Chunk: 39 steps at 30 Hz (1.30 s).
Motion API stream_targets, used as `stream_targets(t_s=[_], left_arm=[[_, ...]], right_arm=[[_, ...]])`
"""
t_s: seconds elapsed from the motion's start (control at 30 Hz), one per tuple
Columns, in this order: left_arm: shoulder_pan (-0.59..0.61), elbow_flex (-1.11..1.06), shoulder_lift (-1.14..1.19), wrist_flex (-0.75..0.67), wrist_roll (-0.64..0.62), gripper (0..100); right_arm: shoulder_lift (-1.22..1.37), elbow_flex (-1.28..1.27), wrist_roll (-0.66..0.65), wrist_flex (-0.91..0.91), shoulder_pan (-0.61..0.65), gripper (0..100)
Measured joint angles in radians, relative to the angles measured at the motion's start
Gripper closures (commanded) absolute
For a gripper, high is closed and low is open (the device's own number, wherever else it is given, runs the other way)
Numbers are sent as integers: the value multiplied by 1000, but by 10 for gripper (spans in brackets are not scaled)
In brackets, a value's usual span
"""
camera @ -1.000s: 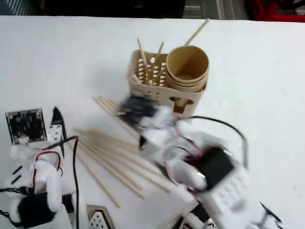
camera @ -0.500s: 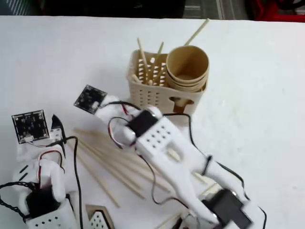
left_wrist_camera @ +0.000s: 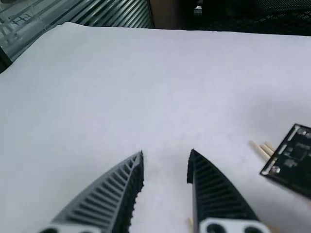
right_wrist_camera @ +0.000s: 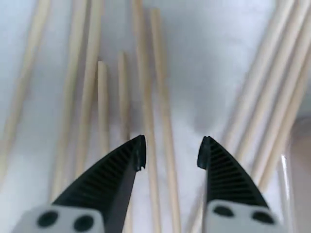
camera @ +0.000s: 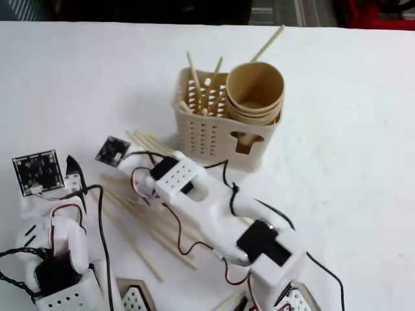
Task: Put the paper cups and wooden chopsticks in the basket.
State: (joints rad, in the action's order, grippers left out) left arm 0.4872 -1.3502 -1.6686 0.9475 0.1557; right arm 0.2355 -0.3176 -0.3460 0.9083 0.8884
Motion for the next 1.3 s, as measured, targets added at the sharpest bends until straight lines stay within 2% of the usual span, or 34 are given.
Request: stream_targets(t_s=[0.27,0.33,0.47,0.6,0.83,1.0,1.3], left_arm=[[0,0,0,0,0,838],[0,0,0,0,0,838],[0,0,0,0,0,839],[0,-5,0,0,0,840],[0,-5,0,0,0,841],[0,-5,0,0,0,841],[0,-5,0,0,0,841]], right_arm=[[63,25,2,-32,6,820],[78,46,2,-11,6,854],[126,126,-25,51,0,977],[201,247,-91,146,0,979],[322,430,-100,308,-2,980],[311,423,-100,338,-2,980],[132,255,-101,348,9,980]])
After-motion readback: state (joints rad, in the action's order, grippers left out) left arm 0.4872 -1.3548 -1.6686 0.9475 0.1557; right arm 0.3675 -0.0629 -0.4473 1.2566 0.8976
